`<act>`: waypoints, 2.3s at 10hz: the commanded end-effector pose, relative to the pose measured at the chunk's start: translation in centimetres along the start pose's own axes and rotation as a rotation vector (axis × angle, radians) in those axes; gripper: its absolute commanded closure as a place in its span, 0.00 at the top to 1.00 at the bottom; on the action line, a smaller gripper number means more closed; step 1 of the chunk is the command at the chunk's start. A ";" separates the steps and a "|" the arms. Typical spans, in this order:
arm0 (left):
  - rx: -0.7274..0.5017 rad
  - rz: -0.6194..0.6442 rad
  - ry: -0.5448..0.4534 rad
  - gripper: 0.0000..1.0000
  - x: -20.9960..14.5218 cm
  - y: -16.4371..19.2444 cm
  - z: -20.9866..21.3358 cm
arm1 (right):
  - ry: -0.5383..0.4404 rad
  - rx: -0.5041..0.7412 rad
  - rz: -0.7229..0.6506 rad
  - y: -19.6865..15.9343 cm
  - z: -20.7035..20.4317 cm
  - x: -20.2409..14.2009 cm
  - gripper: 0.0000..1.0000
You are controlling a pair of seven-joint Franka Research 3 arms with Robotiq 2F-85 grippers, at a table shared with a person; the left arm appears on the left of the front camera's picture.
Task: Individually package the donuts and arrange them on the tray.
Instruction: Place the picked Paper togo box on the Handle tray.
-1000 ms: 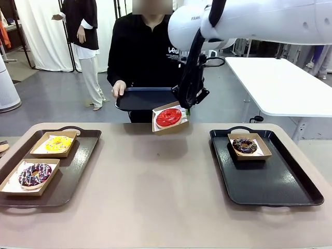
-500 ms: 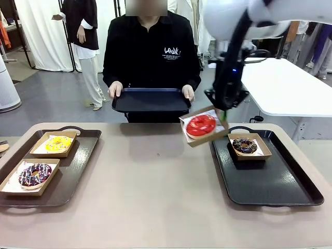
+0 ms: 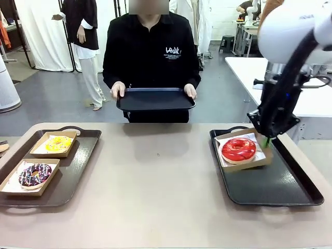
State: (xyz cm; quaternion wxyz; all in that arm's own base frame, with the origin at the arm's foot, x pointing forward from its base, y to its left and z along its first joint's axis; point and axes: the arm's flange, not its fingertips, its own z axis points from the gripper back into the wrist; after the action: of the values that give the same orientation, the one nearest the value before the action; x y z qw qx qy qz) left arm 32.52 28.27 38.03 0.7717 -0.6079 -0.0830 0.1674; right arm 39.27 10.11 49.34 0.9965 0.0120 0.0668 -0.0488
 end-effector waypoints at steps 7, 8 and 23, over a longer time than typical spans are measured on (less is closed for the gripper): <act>-0.002 -0.004 -0.004 1.00 -0.1 -0.2 0.2 | -0.014 0.026 -0.014 -1.3 -0.4 -0.3 0.01; -0.002 -0.004 -0.004 1.00 -0.1 -0.2 0.2 | -0.014 0.026 -0.014 -1.3 -0.4 -0.3 0.01; -0.002 -0.004 -0.004 1.00 -0.1 -0.2 0.2 | -0.119 0.045 0.007 -7.3 -8.6 0.3 0.01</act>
State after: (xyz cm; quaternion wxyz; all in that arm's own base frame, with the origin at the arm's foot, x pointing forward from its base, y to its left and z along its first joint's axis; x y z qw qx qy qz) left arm 32.53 28.26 38.03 0.7718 -0.6078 -0.0829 0.1674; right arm 36.73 3.59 41.59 0.9973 0.0320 0.0185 -0.0642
